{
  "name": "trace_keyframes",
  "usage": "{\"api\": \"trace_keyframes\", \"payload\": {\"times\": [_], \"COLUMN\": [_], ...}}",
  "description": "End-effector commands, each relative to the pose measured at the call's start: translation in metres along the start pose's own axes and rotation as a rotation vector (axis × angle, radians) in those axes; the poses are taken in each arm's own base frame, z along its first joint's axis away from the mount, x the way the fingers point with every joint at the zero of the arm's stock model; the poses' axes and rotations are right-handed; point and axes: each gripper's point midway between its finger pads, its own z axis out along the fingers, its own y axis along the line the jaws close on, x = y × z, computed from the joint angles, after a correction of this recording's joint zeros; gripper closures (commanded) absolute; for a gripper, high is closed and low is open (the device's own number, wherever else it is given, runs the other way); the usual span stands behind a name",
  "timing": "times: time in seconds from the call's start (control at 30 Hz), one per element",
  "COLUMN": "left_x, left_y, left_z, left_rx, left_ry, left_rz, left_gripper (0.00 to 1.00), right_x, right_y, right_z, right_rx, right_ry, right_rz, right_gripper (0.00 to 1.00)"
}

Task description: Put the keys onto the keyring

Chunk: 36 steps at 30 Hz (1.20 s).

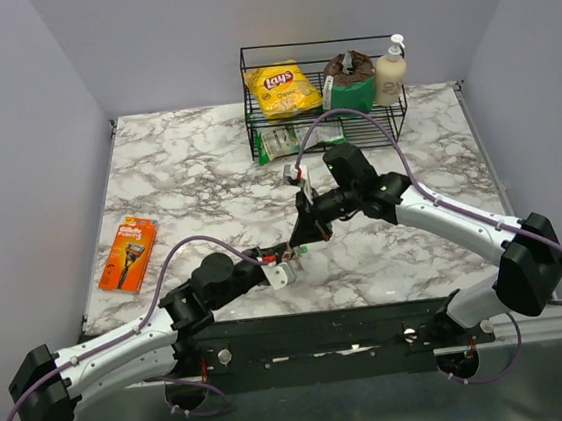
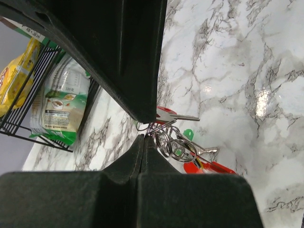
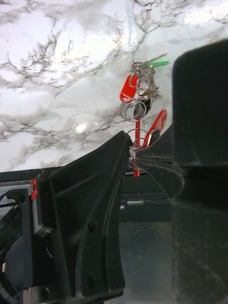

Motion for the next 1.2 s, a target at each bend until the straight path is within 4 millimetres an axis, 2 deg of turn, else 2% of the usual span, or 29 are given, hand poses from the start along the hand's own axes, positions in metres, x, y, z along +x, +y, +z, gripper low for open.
{"api": "trace_keyframes", "payload": {"times": [0.0, 0.37, 0.73, 1.17], "left_x": [-0.014, 0.015, 0.025, 0.027], "left_y": [0.018, 0.005, 0.001, -0.001], "left_z": [0.001, 0.005, 0.007, 0.009], "left_rx": [-0.132, -0.171, -0.184, -0.168], "left_ry": [-0.104, -0.115, -0.118, -0.105], "left_rz": [-0.055, -0.104, -0.133, -0.117], "left_gripper": [1.0, 1.0, 1.0, 1.0], "right_x": [0.014, 0.033, 0.04, 0.025], "right_y": [-0.009, -0.022, -0.028, -0.026], "right_z": [0.009, 0.025, 0.03, 0.028], "right_rx": [0.012, 0.005, 0.019, 0.024], "right_ry": [0.023, 0.041, 0.051, 0.031], "right_rz": [0.032, 0.078, 0.123, 0.15], "right_gripper": [1.0, 0.99, 0.99, 0.99]}}
